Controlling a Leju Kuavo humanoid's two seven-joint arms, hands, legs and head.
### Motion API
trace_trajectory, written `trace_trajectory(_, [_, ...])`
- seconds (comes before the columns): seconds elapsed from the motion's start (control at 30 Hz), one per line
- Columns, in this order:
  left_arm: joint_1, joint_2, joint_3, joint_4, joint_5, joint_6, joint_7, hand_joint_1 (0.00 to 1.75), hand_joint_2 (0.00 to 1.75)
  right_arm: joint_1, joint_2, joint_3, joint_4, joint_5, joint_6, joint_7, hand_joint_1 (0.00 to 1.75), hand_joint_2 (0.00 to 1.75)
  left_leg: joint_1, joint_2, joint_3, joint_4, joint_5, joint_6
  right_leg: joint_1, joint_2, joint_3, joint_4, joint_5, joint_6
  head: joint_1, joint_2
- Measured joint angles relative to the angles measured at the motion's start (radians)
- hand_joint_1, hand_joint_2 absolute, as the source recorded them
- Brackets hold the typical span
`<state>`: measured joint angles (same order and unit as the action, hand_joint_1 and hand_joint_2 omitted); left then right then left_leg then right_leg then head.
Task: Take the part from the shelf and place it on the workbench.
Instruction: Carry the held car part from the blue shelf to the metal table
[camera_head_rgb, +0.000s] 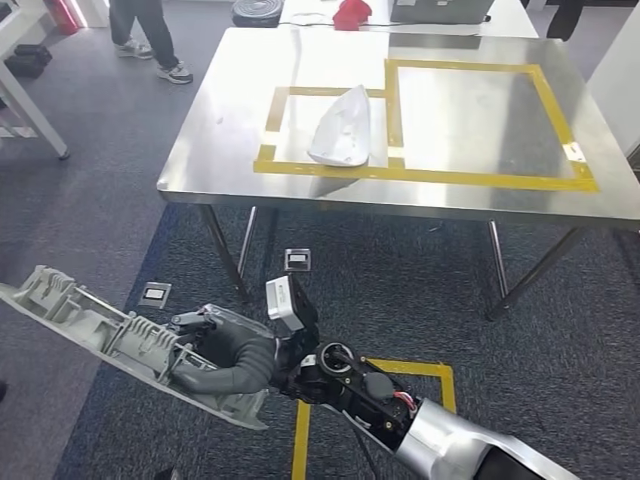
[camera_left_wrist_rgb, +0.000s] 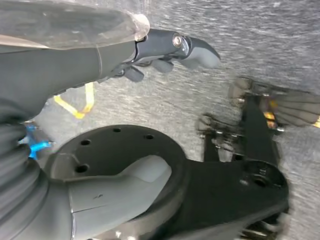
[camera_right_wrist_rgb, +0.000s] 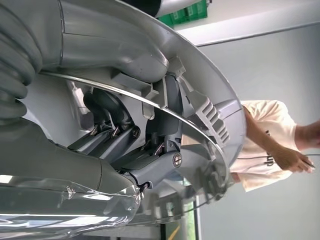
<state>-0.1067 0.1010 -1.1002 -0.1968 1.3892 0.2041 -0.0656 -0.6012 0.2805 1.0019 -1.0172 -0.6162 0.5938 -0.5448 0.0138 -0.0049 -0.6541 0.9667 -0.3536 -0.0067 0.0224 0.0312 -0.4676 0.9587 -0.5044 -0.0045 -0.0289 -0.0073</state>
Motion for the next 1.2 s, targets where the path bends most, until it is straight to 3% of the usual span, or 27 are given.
trace_trajectory(0.07, [-0.001,-0.001,0.000,0.000,0.000,0.000,0.000,0.00,1.75,-0.002,0.000,0.000,0.000,0.000,0.000,0.000,1.75,1.75,0.003,0.000,0.011,-0.001,-0.007,0.012,-0.002,-0.007,-0.018,0.048,-0.016,0.011,0.000,0.000])
trace_trajectory(0.17, [-0.002,-0.001,0.000,0.000,0.000,0.000,-0.001,0.00,1.75,-0.003,0.000,0.000,0.000,0.000,0.000,0.000,1.75,1.75,0.002,0.000,0.028,-0.002,-0.024,0.021,-0.011,-0.019,-0.129,0.239,-0.092,0.028,0.000,0.000])
trace_trajectory(0.2, [-0.002,-0.001,0.000,0.000,0.000,0.000,-0.001,0.00,1.75,-0.002,-0.001,0.000,0.000,0.000,0.000,0.000,1.75,1.75,0.002,0.000,0.036,-0.002,-0.031,0.022,-0.013,-0.021,-0.162,0.284,-0.115,0.031,0.000,0.000])
trace_trajectory(0.23, [-0.002,-0.001,0.000,0.000,0.000,0.000,-0.001,0.00,1.75,-0.002,-0.001,0.000,0.001,0.000,0.000,0.000,1.75,1.75,0.002,0.000,0.045,-0.002,-0.039,0.022,-0.015,-0.021,-0.180,0.296,-0.119,0.032,0.000,0.000])
trace_trajectory(0.27, [-0.002,-0.001,0.000,0.000,0.000,0.000,-0.001,0.00,1.75,-0.002,-0.001,0.000,0.001,0.000,0.000,0.000,1.75,1.75,0.002,-0.001,0.057,-0.002,-0.047,0.021,-0.015,-0.022,-0.182,0.271,-0.097,0.032,0.000,0.000])
trace_trajectory(0.37, [-0.002,-0.002,0.000,0.000,0.000,0.000,-0.001,0.00,1.75,-0.003,-0.002,0.000,0.001,0.000,0.000,0.000,1.75,1.75,0.001,-0.003,0.089,-0.003,-0.069,0.015,-0.014,-0.024,-0.133,0.076,0.047,0.021,0.000,0.000])
trace_trajectory(0.43, [-0.004,-0.002,0.000,0.000,0.000,0.000,-0.001,0.00,1.75,-0.003,-0.002,0.000,0.001,0.000,0.000,-0.001,1.75,1.75,-0.001,-0.003,0.095,-0.002,-0.076,0.006,-0.011,-0.025,-0.119,0.007,0.083,0.009,0.000,0.000])
trace_trajectory(0.47, [-0.006,-0.002,0.000,0.000,0.000,0.000,-0.001,0.00,1.75,-0.003,-0.002,0.000,0.001,0.000,0.000,-0.001,1.75,1.75,-0.003,-0.003,0.096,0.000,-0.080,0.006,-0.011,-0.024,-0.116,0.002,0.082,0.009,0.000,0.000])
trace_trajectory(0.6, [-0.005,0.000,0.000,0.000,0.000,0.000,-0.001,0.00,1.75,-0.003,-0.002,0.000,0.001,0.000,-0.001,0.000,1.75,1.75,-0.005,-0.001,0.098,-0.001,-0.083,0.025,-0.011,-0.017,-0.106,-0.002,0.092,0.020,-0.004,0.000])
trace_trajectory(0.83, [-0.008,0.002,0.000,0.000,0.000,0.000,-0.001,0.00,1.75,-0.004,-0.002,0.000,0.001,0.000,-0.001,0.000,1.75,1.75,-0.007,0.000,0.101,-0.007,-0.088,0.029,-0.013,-0.016,-0.106,-0.003,0.087,0.017,-0.004,0.000])
trace_trajectory(0.97, [-0.008,0.003,0.000,0.000,0.000,0.000,-0.001,0.00,1.75,-0.004,-0.002,0.000,0.001,0.000,-0.001,0.000,1.75,1.75,-0.007,0.000,0.106,-0.023,-0.083,0.030,-0.011,-0.018,-0.100,-0.002,0.098,0.024,-0.004,0.000])
trace_trajectory(1.03, [-0.008,0.001,0.000,0.000,0.000,0.000,-0.001,0.00,1.75,-0.004,-0.002,0.000,0.001,0.000,-0.001,0.000,1.75,1.75,-0.001,0.002,0.120,-0.039,-0.076,0.029,-0.011,-0.020,-0.106,0.020,0.080,0.031,-0.004,0.000])
trace_trajectory(1.07, [-0.009,0.001,0.000,0.000,0.000,0.000,-0.001,0.00,1.75,-0.005,-0.002,-0.001,0.001,0.000,0.000,-0.001,1.75,1.75,0.002,0.002,0.125,-0.044,-0.073,0.028,-0.012,-0.021,-0.122,0.056,0.054,0.035,-0.003,0.000])
trace_trajectory(1.13, [-0.009,0.000,0.001,0.000,-0.001,-0.001,-0.001,0.00,1.75,-0.003,-0.002,-0.001,0.001,0.003,-0.012,-0.010,1.75,1.75,0.002,0.006,0.128,-0.046,-0.072,0.029,-0.018,-0.022,-0.182,0.189,-0.015,0.045,-0.001,0.000])
trace_trajectory(1.2, [-0.009,0.000,0.001,0.000,-0.005,-0.005,-0.002,0.00,1.75,0.004,-0.004,-0.007,0.001,0.014,-0.054,-0.052,1.75,1.75,0.003,0.011,0.129,-0.045,-0.074,0.028,-0.024,-0.023,-0.230,0.285,-0.046,0.055,-0.001,0.000])
